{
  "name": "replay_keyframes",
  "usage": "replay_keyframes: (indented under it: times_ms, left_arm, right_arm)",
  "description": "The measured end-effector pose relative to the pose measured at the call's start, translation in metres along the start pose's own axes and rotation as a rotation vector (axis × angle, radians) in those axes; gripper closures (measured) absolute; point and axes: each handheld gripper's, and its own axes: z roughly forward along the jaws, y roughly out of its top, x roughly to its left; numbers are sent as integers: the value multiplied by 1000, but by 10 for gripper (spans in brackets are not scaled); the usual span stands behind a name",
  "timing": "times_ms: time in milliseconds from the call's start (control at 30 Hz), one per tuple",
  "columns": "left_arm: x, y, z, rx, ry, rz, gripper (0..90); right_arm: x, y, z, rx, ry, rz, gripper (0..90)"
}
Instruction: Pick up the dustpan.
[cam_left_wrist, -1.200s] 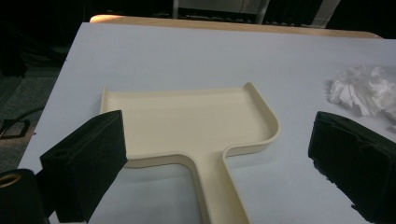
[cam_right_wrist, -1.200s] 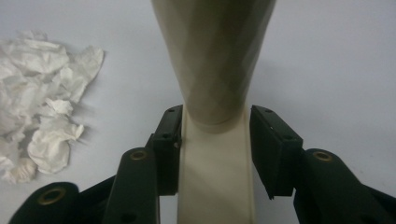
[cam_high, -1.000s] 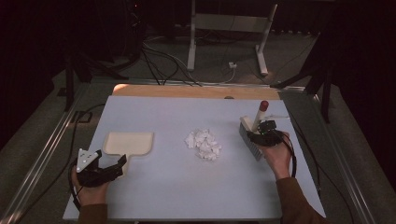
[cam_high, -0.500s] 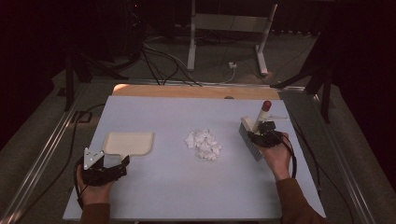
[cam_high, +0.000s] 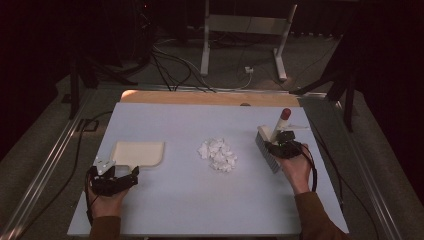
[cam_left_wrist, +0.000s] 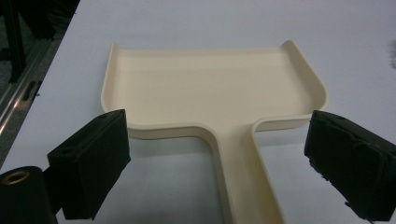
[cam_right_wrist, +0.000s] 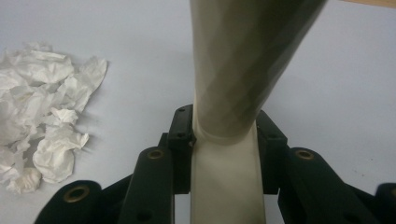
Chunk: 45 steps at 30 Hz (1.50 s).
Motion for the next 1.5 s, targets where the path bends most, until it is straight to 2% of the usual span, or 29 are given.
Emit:
replay_keyframes:
  times_ms: [267,467,533,767,867,1067,1100,1167,1300,1500]
  left_arm:
    - [-4,-1,8,21,19,15,160]
    - [-7,-1,10,28,27,4,207]
    - [-9,-1,11,38,41,18,226]
    - [-13,-3,13,70,51,40,391]
    - [-14,-4,14,80,37,37,424]
    - [-21,-8,15,129,46,59,449]
    - [-21,-8,15,141,56,60,469]
    - [-19,-9,14,149,44,50,518]
    - [-20,-9,13,172,53,50,601]
    - [-18,-6,13,206,52,49,653]
  right_arm:
    - [-1,-1,0,-1,3,5,662]
    - [0,-1,0,-1,-1,-5,662]
    - [0,-1,0,-1,-1,-1,662]
    - [1,-1,-1,0,-7,-11,662]
    - [1,-1,-1,0,-8,-12,662]
    - [-1,-2,-1,0,-7,-8,662]
    - [-1,-2,-1,1,-7,-7,662]
    - [-1,-2,-2,1,-8,-7,662]
    - [-2,-2,-2,1,-8,-6,662]
    - [-2,-2,-2,0,-7,-6,662]
